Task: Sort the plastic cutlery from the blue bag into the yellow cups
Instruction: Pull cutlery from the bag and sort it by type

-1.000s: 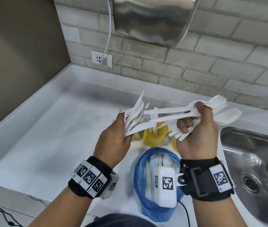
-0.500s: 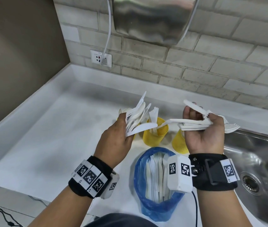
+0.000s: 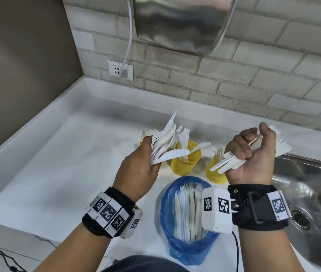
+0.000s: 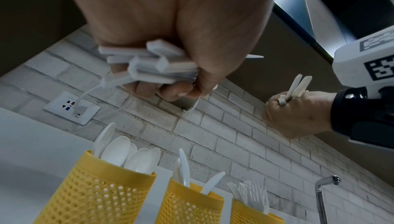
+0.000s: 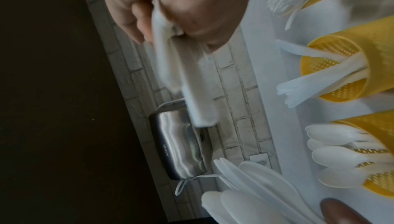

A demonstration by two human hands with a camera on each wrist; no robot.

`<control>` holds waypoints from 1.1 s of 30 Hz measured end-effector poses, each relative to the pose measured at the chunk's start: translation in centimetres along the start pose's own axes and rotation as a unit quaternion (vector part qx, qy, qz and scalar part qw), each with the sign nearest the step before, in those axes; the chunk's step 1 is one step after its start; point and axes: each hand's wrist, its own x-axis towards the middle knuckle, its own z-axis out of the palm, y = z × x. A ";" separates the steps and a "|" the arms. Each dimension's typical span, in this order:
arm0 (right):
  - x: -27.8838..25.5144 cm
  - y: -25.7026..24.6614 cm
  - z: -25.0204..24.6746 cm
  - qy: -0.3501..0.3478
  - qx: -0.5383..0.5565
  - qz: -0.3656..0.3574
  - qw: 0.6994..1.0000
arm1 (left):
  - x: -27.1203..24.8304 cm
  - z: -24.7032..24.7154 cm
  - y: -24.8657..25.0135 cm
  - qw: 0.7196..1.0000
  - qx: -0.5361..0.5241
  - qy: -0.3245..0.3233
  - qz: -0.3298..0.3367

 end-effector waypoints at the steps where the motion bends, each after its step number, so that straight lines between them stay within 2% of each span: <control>1: -0.1 0.0 0.4 0.004 -0.006 -0.018 1.000 | 0.0 0.0 0.0 1.000 0.002 0.000 0.000; 7: -2.1 0.4 3.6 -0.009 -0.125 -0.143 0.982 | 0.0 0.1 0.1 1.000 0.025 0.007 0.007; 11: -3.9 1.1 5.5 -0.065 -0.244 -0.182 0.950 | -0.1 0.1 0.1 0.998 0.051 0.015 0.030; 13: -4.3 1.6 5.9 -0.082 -0.369 -0.178 0.909 | 0.0 0.0 0.1 0.997 0.063 0.017 0.033; 14: -4.7 1.9 6.0 -0.093 -0.437 -0.172 0.878 | 0.0 0.0 0.2 0.997 0.068 0.019 0.032; 17: -5.8 3.1 5.9 -0.124 -0.617 -0.172 0.758 | 0.1 0.1 0.3 0.996 0.077 0.021 0.029; 19: -6.4 3.9 5.7 -0.134 -0.686 -0.181 0.692 | 0.1 0.0 0.3 0.996 0.083 0.026 0.021; 22: -6.4 5.0 5.4 -0.134 -0.727 -0.171 0.652 | 0.1 0.1 0.4 0.996 0.085 0.035 0.019; 25: -6.1 5.6 5.2 -0.133 -0.735 -0.175 0.641 | 0.0 0.2 0.8 0.995 0.087 0.049 0.031; 29: -5.8 5.9 4.8 -0.110 -0.719 -0.183 0.661 | 0.0 0.3 0.9 0.992 0.093 0.070 0.039; 31: -5.5 6.1 4.6 -0.093 -0.690 -0.169 0.697 | 0.1 0.3 0.8 0.992 0.090 0.073 0.050; 33: -5.3 6.3 4.3 -0.070 -0.644 -0.145 0.748 | 0.0 0.2 0.8 0.992 0.089 0.069 0.061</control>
